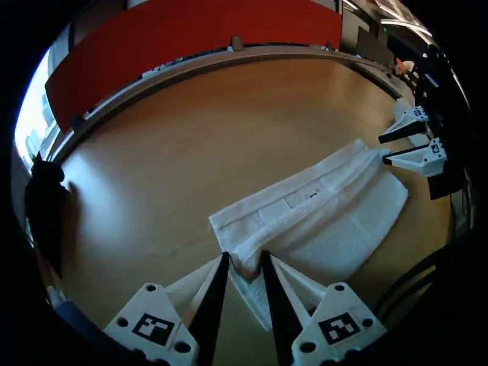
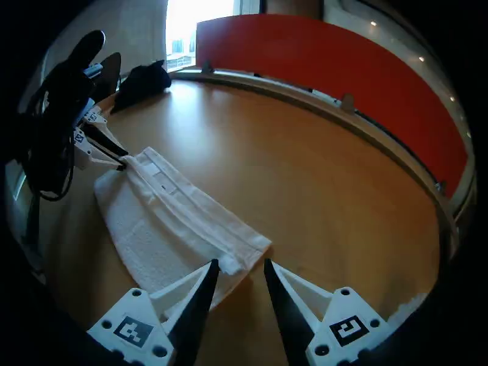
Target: Fold towel
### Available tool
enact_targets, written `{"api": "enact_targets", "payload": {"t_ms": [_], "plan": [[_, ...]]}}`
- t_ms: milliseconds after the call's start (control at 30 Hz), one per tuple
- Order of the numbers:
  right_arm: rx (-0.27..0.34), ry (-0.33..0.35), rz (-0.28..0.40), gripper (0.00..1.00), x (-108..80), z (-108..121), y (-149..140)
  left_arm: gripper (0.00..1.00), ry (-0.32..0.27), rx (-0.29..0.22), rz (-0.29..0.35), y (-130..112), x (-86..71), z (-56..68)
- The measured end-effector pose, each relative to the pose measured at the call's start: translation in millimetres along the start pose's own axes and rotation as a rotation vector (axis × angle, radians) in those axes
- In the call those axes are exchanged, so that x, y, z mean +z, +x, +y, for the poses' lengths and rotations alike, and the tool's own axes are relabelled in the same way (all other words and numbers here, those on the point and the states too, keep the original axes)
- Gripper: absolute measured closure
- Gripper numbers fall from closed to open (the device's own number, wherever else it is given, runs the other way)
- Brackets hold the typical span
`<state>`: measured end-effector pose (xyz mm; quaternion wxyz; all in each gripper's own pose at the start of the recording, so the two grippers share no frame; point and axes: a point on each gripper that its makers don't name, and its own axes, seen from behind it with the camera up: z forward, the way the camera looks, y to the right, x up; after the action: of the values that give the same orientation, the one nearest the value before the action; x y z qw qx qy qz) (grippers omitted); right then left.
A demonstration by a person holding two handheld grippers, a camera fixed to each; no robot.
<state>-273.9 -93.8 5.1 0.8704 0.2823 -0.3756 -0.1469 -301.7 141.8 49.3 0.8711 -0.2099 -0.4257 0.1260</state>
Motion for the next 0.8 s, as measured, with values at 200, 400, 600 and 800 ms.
{"api": "enact_targets", "payload": {"t_ms": [200,400,600,800], "plan": [[0.0,-0.018,0.005,0.37,0.5,7,3,0.37,0.022,-0.016,0.01,7,-1.6,-10.0],[0.0,-0.037,0.007,0.2,0.2,14,4,0.18,0.038,-0.036,0.009,8,-2.7,-18.0],[-0.006,-0.054,0.009,0.19,-0.3,19,4,0.05,0.059,-0.046,0.012,9,-3.5,-23.5],[-0.007,-0.071,0.015,0.18,0.0,25,8,0.04,0.078,-0.049,0.02,14,-5.7,-28.2]]}}
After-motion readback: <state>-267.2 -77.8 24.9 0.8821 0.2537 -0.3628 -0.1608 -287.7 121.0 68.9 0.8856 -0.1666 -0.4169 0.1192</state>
